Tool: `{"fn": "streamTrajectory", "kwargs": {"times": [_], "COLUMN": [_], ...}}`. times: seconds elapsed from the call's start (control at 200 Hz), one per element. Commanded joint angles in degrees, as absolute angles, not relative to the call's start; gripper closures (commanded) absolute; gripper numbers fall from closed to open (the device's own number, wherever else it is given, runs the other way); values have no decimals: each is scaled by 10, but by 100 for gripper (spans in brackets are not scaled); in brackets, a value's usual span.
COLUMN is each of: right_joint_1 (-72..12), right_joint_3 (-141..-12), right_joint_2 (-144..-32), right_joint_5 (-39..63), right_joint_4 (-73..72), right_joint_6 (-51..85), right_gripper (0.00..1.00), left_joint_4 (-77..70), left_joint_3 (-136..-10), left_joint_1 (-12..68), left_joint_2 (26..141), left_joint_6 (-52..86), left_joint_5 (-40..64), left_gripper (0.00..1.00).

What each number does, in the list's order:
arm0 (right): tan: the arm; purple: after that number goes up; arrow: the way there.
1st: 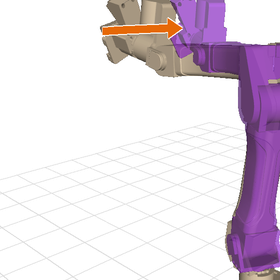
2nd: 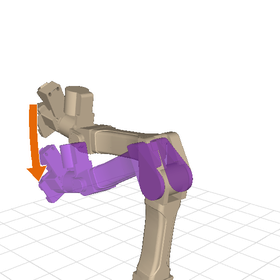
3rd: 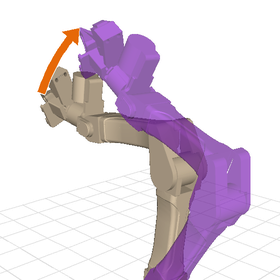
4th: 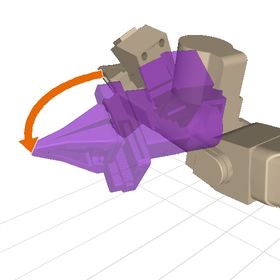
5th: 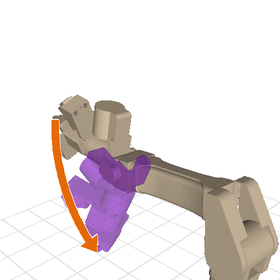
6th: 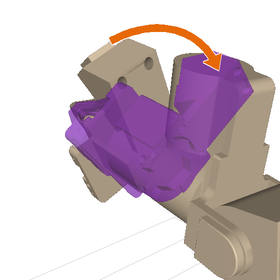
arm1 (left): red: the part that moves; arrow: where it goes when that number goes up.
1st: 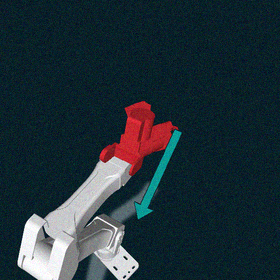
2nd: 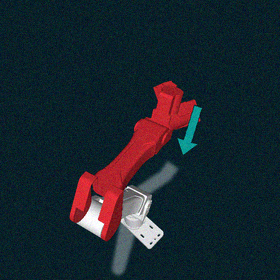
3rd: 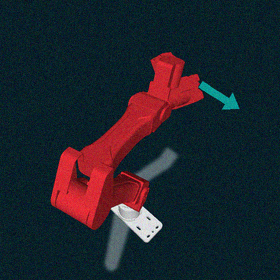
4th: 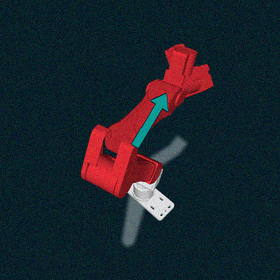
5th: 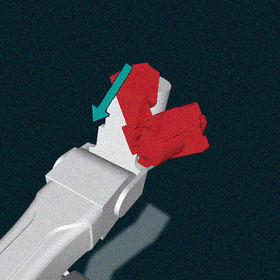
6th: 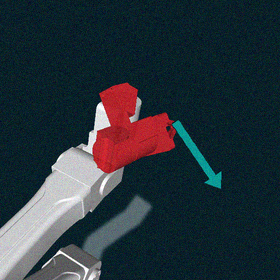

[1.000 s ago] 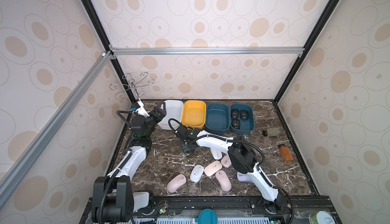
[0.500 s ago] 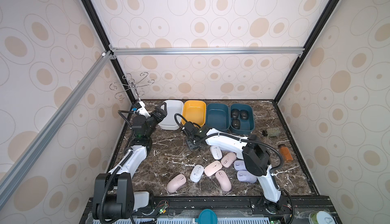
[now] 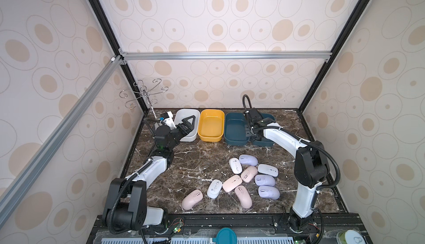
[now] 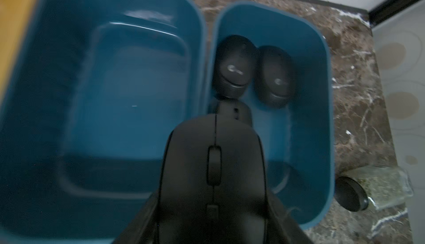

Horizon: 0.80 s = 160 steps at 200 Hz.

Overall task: Place the mice by color into the storage box
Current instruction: Place the mouse in the storage box.

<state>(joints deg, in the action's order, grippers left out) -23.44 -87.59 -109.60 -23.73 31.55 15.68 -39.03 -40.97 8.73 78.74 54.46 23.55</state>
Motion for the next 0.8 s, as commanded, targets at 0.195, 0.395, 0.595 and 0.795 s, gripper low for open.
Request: {"fn": "streamTrajectory", "kwargs": {"times": [0.195, 0.395, 0.595, 0.795], "right_joint_1": [-133, -107, -104, -103], "right_joint_3": [-904, -921, -932, -958], "right_joint_2": [-1153, -1187, -1208, -1237], "right_joint_5": [-225, -188, -181, -193], "right_joint_4": [303, 324, 335, 362], "right_joint_6": [108, 81, 75, 89], "right_gripper": [48, 47, 46, 44], "left_joint_4": [-398, -400, -399, -399], "left_joint_3": [-436, -437, -438, -439], "left_joint_1": [128, 130, 130, 131], "left_joint_2": [809, 814, 820, 824], "left_joint_6": [531, 531, 531, 531], "left_joint_5": [259, 262, 264, 264], "left_gripper": [0, 0, 0, 0]}}
